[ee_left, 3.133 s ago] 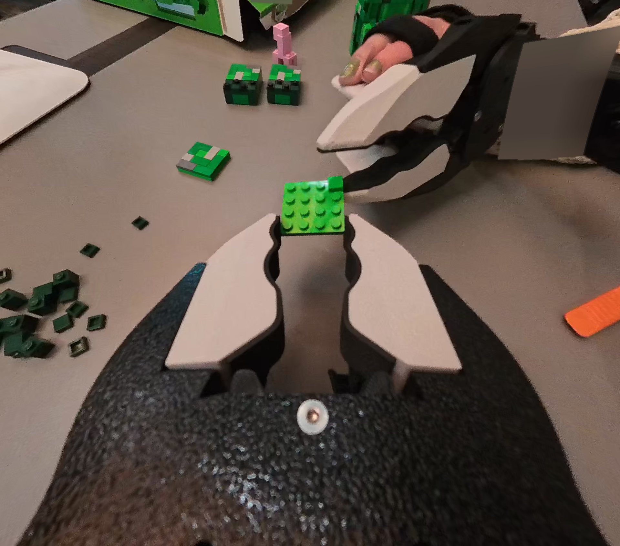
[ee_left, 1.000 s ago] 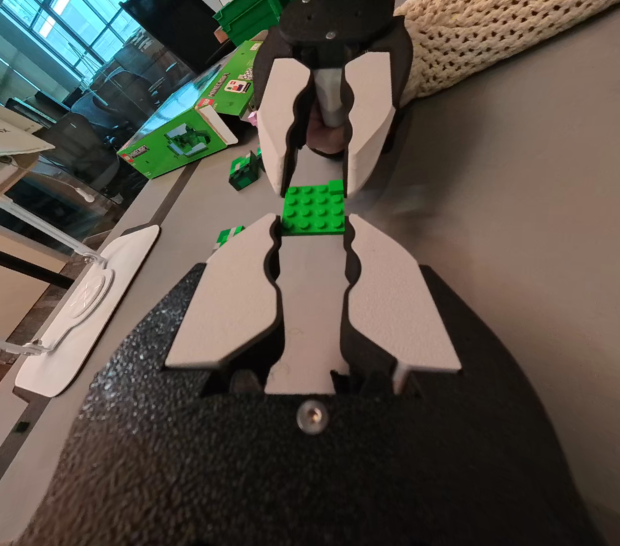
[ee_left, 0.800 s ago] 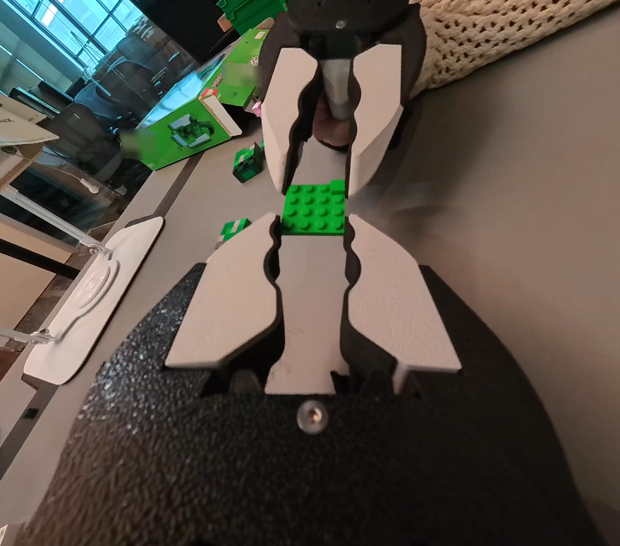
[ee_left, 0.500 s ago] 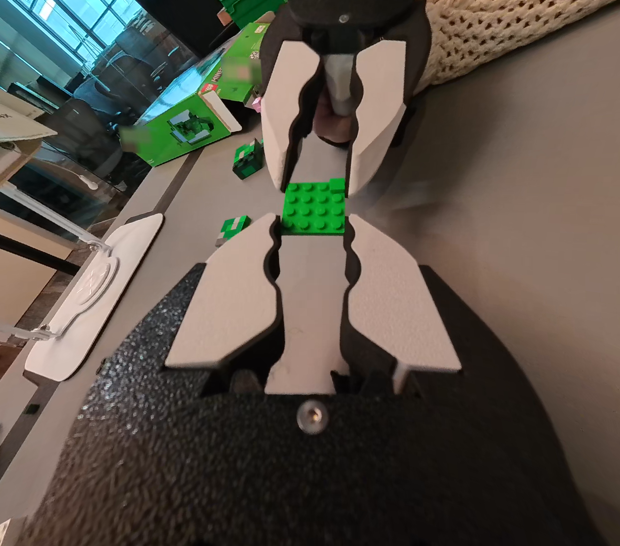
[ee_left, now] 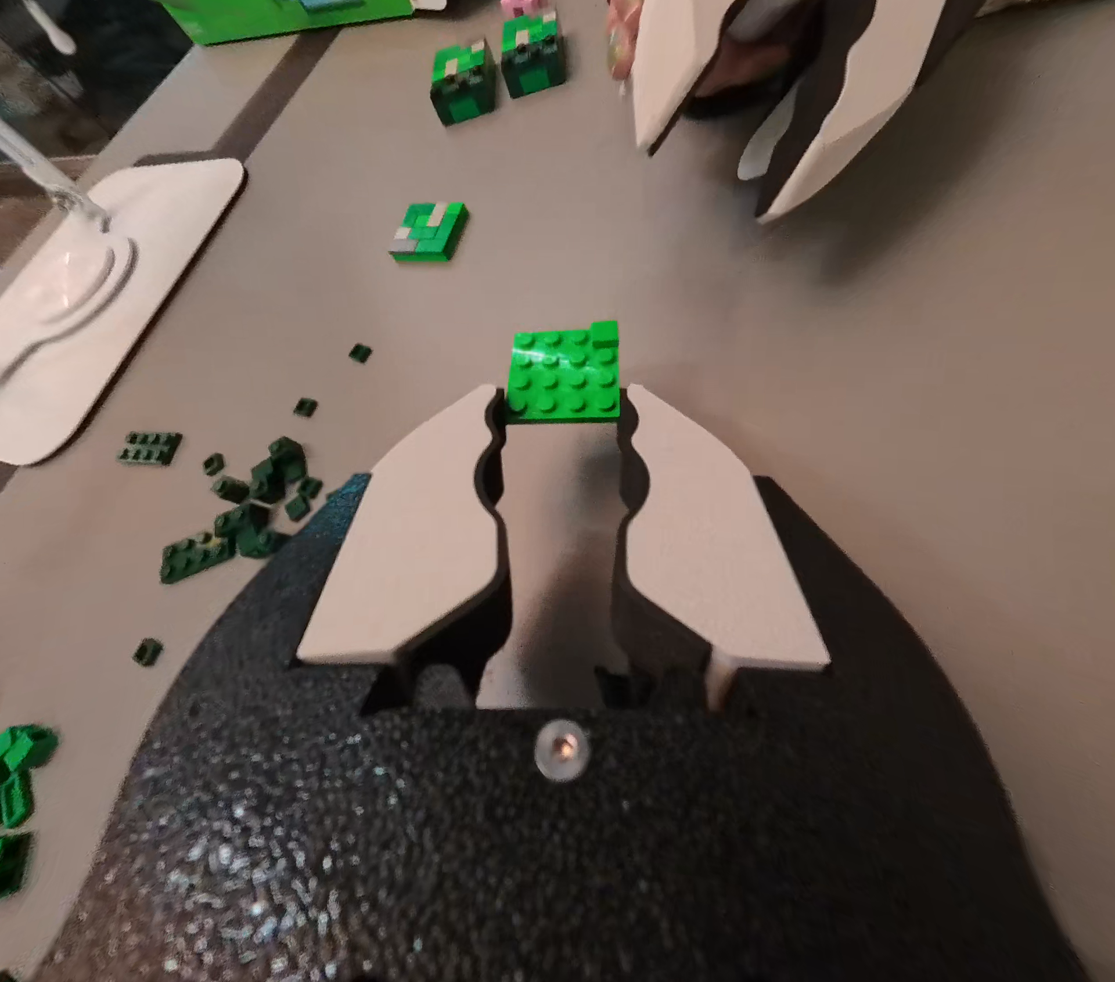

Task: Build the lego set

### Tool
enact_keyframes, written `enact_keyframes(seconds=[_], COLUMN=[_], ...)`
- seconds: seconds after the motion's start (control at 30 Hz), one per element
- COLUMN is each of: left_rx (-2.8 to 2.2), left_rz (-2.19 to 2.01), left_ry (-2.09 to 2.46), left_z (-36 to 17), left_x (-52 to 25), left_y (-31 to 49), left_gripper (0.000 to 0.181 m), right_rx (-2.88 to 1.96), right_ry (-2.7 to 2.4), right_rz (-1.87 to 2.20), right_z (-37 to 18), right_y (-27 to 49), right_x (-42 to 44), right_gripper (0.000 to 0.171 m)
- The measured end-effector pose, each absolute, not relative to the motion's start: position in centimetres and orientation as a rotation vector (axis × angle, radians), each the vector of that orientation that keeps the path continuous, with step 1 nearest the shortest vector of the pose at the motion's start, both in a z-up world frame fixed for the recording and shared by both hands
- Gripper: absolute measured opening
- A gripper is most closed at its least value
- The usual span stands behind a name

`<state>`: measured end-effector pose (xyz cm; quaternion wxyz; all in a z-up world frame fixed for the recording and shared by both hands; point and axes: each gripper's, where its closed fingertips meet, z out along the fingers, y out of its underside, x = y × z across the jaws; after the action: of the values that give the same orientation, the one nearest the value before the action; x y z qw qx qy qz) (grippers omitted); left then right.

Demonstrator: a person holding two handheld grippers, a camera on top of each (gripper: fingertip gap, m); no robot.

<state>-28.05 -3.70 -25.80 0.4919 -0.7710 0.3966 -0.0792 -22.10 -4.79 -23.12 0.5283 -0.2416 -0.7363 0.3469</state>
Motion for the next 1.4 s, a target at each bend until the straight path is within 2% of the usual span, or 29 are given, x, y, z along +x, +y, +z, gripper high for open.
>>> enact_keyframes(seconds=[0.43, 0.87, 1.13, 1.27, 1.4], left_rx=[-1.893, -1.898, -1.852, -1.853, -1.845], left_rz=[-0.199, -0.174, -0.120, -0.068, -0.057], left_ry=[0.865, 0.723, 0.655, 0.715, 0.727], left_z=[-25.7, -24.9, -24.2, -24.8, -24.9], left_x=[-28.4, -29.4, -30.3, -30.2, -30.3], left_y=[-3.7, -2.6, -2.2, -2.5, -2.7], left_gripper=[0.036, 0.036, 0.036, 0.036, 0.036], right_rx=[-0.738, -0.974, -1.227, -1.340, -1.323], right_ry=[-1.671, -1.412, -1.739, -2.046, -2.294], right_rz=[0.811, 0.896, 1.034, 0.991, 0.729], right_z=[-22.5, -19.5, -17.3, -18.4, -21.4], right_y=[-2.2, 1.2, 2.3, 1.8, 1.5], right_x=[-22.9, -26.6, -41.3, -49.7, -54.8], right_gripper=[0.021, 0.010, 0.011, 0.009, 0.013])
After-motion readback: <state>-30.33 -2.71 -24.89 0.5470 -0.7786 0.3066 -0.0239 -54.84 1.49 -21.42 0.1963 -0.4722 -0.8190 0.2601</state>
